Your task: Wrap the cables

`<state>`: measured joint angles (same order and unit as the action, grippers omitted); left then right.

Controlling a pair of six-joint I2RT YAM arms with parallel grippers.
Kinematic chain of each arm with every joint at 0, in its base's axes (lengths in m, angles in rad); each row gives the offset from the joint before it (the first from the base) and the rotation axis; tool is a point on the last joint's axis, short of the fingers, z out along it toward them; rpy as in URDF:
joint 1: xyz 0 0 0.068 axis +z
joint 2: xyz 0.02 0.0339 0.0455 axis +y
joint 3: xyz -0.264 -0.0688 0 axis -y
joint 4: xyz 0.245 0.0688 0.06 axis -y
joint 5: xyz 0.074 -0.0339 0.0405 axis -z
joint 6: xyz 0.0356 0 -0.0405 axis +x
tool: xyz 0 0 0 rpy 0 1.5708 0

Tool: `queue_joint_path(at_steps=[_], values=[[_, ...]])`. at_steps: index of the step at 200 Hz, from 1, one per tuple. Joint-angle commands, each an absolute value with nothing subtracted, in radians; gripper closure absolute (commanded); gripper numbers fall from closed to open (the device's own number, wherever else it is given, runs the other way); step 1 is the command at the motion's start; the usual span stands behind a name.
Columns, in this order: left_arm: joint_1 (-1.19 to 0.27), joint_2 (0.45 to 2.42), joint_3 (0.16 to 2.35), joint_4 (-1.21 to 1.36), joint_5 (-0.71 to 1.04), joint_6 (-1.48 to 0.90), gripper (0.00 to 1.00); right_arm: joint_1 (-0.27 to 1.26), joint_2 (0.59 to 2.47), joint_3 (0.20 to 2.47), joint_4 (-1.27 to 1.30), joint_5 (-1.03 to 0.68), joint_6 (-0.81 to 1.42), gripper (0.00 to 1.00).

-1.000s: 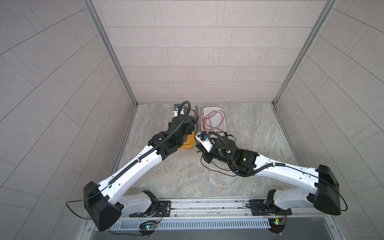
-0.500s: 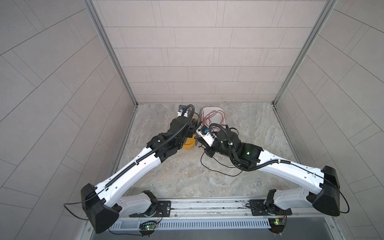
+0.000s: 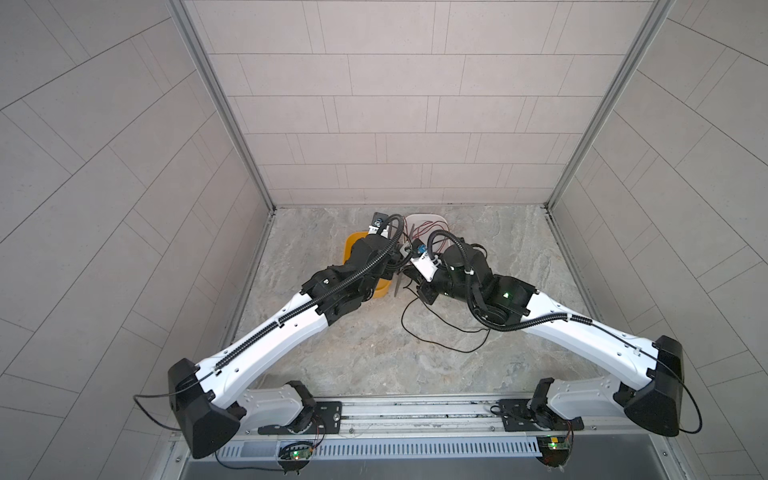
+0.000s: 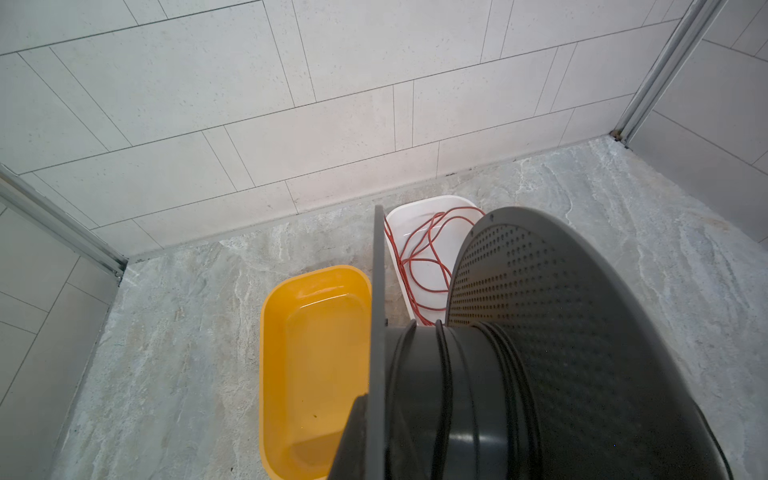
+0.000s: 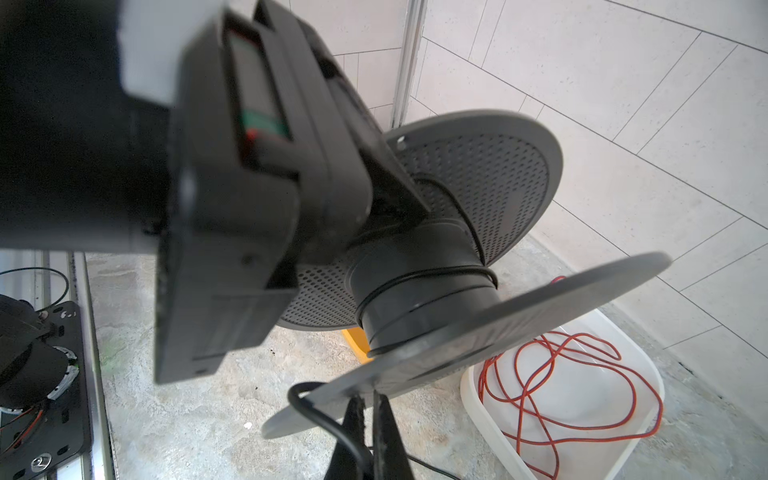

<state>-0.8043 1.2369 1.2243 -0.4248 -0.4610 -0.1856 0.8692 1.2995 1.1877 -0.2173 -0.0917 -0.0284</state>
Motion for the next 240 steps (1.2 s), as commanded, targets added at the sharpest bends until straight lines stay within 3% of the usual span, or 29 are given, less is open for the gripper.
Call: queue_joint_path(at_steps=[1, 28, 110, 240], values=[[-0.827, 1.236, 1.256, -0.465, -0.482, -0.145, 1.00, 0.850, 1.265, 1.230, -0.185, -0.029, -0.028, 1.00], [-0.847, 1.241, 1.258, -0.461, -0.502, -0.120, 1.00, 0.843, 1.265, 1.239, -0.189, 0.034, -0.013, 1.00], [-0.869, 1.234, 1.280, -0.496, -0.494, -0.126, 1.00, 0.813, 1.243, 1.180, -0.149, 0.004, 0.020, 0.77], [-0.868, 1.189, 1.331, -0.562, -0.506, -0.105, 1.00, 0.687, 1.210, 1.064, -0.124, -0.095, 0.045, 0.73]])
